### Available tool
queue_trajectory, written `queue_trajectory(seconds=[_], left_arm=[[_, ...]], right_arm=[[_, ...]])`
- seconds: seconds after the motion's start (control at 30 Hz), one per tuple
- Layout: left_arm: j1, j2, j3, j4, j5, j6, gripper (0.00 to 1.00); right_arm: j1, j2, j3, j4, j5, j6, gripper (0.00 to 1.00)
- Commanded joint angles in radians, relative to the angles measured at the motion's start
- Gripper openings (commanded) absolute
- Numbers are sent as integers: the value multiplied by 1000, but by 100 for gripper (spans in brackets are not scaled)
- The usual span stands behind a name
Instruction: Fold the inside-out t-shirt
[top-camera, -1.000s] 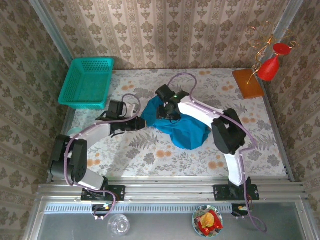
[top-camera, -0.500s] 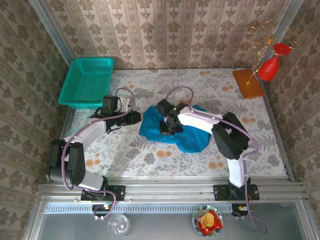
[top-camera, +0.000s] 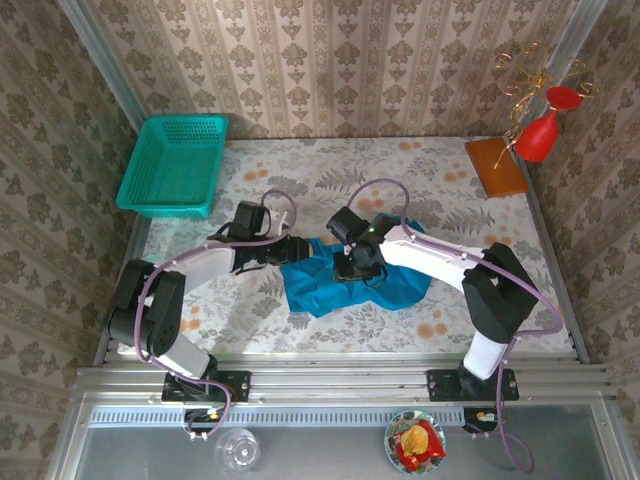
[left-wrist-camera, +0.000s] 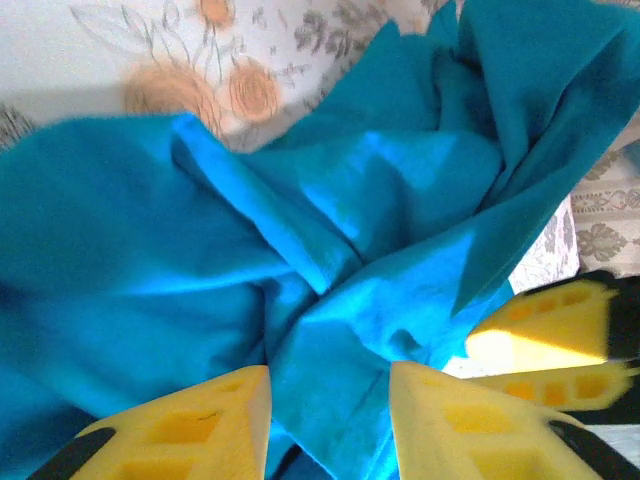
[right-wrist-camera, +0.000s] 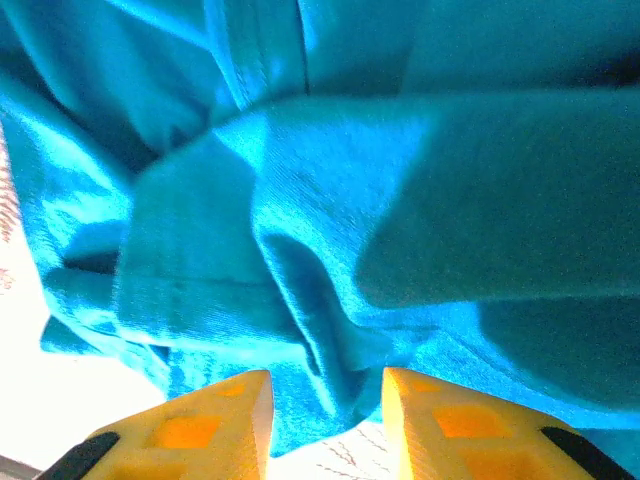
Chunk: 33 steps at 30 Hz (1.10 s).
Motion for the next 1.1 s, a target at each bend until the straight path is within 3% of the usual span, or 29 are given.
queue_trajectory(seconds=[0.0,0.13,0.3,0.43,0.87,1.07], left_arm=[[-53,-19,-39,75,6,-106,39],[-92,-9,-96,148,-27,-213,44],[-134,54,-188,384,-6,-392,46],[-147,92,-234,480,-37,-463,48],[-132,26,-284,392,-195,-498,59],[-127,13,-256,356,-199,-486,61]], right_arm=[[-6,-18,44,-34,64,35,36],[-12,-10,54,-29,81,59,36],[-15,-26,46,-2,85,81,36],[-16,-47,41,1,93,88,36],[-16,-95,0,1,101,106,36],[-16,-108,-16,8,103,111,36]])
